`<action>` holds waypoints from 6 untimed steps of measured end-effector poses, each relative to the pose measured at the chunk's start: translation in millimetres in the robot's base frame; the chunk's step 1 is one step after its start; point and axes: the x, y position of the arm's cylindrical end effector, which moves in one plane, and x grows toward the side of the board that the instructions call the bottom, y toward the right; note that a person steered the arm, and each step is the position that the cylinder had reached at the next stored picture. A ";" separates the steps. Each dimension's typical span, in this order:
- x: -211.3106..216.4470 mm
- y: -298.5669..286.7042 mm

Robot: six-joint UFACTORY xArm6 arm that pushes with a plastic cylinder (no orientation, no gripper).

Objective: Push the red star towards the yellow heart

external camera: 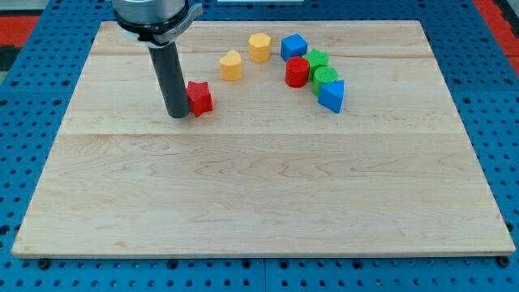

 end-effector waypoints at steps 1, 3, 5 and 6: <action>-6.0 8.5; -27.3 14.3; 40.3 20.8; 42.7 93.5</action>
